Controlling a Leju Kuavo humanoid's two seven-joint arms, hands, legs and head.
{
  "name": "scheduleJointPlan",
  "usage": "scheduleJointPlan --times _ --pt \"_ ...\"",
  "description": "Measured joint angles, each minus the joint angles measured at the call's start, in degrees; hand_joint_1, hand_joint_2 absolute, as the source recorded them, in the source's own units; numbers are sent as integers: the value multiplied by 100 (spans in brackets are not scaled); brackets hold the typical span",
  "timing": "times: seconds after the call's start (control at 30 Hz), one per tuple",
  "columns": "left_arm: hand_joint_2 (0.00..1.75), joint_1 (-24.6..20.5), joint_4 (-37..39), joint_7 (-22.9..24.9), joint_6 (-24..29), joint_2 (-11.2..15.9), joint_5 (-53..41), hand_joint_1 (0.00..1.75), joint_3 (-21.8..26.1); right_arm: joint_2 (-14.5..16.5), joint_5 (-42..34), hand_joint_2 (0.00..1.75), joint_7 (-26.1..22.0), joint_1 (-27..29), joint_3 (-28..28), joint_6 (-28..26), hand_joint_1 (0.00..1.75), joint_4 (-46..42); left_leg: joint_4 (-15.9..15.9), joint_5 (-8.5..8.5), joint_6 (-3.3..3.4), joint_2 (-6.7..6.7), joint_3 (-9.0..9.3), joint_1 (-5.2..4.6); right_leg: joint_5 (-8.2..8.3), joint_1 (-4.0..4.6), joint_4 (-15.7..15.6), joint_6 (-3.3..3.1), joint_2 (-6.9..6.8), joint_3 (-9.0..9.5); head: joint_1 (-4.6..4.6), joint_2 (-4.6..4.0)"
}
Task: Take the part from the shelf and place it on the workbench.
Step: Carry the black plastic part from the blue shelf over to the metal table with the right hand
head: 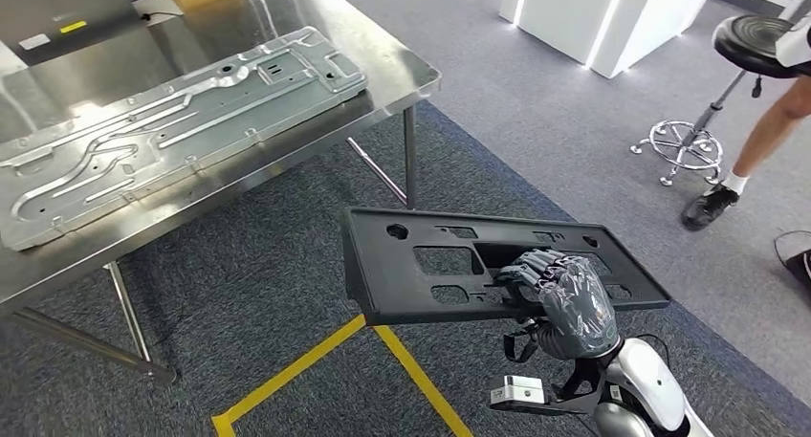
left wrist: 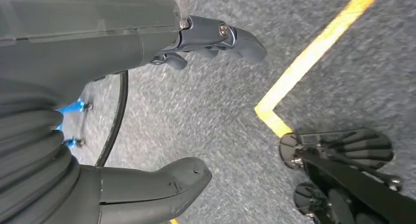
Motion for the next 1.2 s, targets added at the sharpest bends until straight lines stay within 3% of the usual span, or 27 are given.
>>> scheduleJointPlan --times 0.03,0.1,0.17,0.33,0.37,0.4,0.5,0.53,0.57,0.6,0.67,0.73,0.8,0.87,0.93,1.0,1.03,1.07,1.13,1.2 --pt "175 9 0 1 0 1 0 0 0 0 0 175 0 -1 -1 -1 175 0 -234 168 5 32 124 4 -15 1 0 11 -75 21 0 0" --pt "175 13 0 6 -3 5 -1 0 0 -1 0 175 1 -3 -4 -2 175 -7 -1044 530 45 236 557 -27 -57 16 1 52 -214 78 0 0" --pt "175 -4 0 17 -11 8 -3 0 0 -3 -8 175 5 -14 -10 -2 175 -20 -1524 658 109 394 795 -76 -89 46 -1 107 -332 115 3 0" --pt "175 23 0 31 -25 9 -10 0 0 -4 -81 175 10 -36 -17 8 175 -38 -1589 660 194 243 769 -112 -92 70 -54 191 -511 171 3 0" --pt "175 28 0 31 -28 8 -16 0 0 -5 -89 175 11 -39 -21 9 175 -46 -1618 676 213 216 790 -96 -113 59 -40 207 -464 181 4 0" --pt "175 22 0 30 -32 7 -24 0 0 -6 -102 175 10 -37 -33 9 175 -61 -1653 697 249 143 811 -78 -283 46 239 224 -277 57 5 0" --pt "175 -1 0 26 -40 1 -43 0 0 -12 -143 175 2 -8 -67 7 175 -92 -1710 735 341 -154 853 -57 -837 20 1465 255 261 -572 9 0" --pt "175 0 0 26 -40 -1 -45 0 0 -13 -167 175 -5 5 -73 8 175 -92 -1698 731 343 -234 856 -62 -774 20 1538 251 271 -644 9 0" --pt "175 1 0 26 -39 -2 -49 0 0 -13 -199 175 -15 15 -82 11 175 -93 -1681 724 340 -322 862 -65 -598 19 1396 240 285 -613 9 0" --pt "175 2 0 26 -37 -2 -53 0 0 -13 -234 175 -25 22 -96 16 175 -97 -1661 712 334 -408 870 -64 -342 18 1037 223 340 -473 9 0" --pt "175 -1 0 26 -32 -8 -61 0 1 -14 -279 175 -44 36 -127 27 175 -113 -1616 688 304 -564 857 -62 -14 -1 323 183 609 -178 8 0" --pt "175 -1 0 25 -27 -13 -70 0 2 -26 -279 175 -52 52 -149 45 175 -131 -1597 695 239 -703 804 -39 22 3 58 160 767 -82 8 0" --pt "175 14 0 23 -22 -11 -88 0 4 -37 -268 175 -48 59 -161 71 175 -145 -1608 715 161 -804 763 -18 43 8 11 129 648 -67 10 0" --pt "175 27 0 23 -22 -13 -104 0 8 -37 -264 175 -2 72 -175 96 175 -158 -1461 613 96 -556 691 -32 66 -15 -61 64 497 -12 0 0" --pt "175 14 0 24 -20 -16 -108 0 9 -37 -267 175 82 107 -212 125 175 -168 -882 291 38 -160 415 -29 65 -13 -104 10 328 31 -10 0" --pt "175 -3 0 23 -17 -15 -107 0 11 -37 -268 175 138 137 -245 147 175 -170 -160 5 -15 -25 47 6 45 0 -100 -9 152 40 -11 0" --pt "175 -1 0 22 -17 -15 -107 0 13 -37 -269 175 149 147 -250 154 175 -170 -4 -4 -34 -9 -35 21 33 2 -95 -5 74 47 -10 0" --pt "175 7 0 22 -17 -15 -107 0 14 -37 -269 175 160 152 -252 160 175 -170 -93 107 -45 5 14 31 17 1 -90 6 8 60 -11 0" --pt "175 21 0 23 -17 -14 -107 0 19 -37 -218 175 258 153 -265 215 175 -170 -843 485 -30 51 407 40 -23 -1 -80 49 -82 107 -11 0" --pt "175 24 0 38 -17 -14 -103 0 39 -43 -83 175 536 139 -302 406 175 -170 -1495 694 28 93 765 16 -58 16 -77 107 -145 139 -11 0"
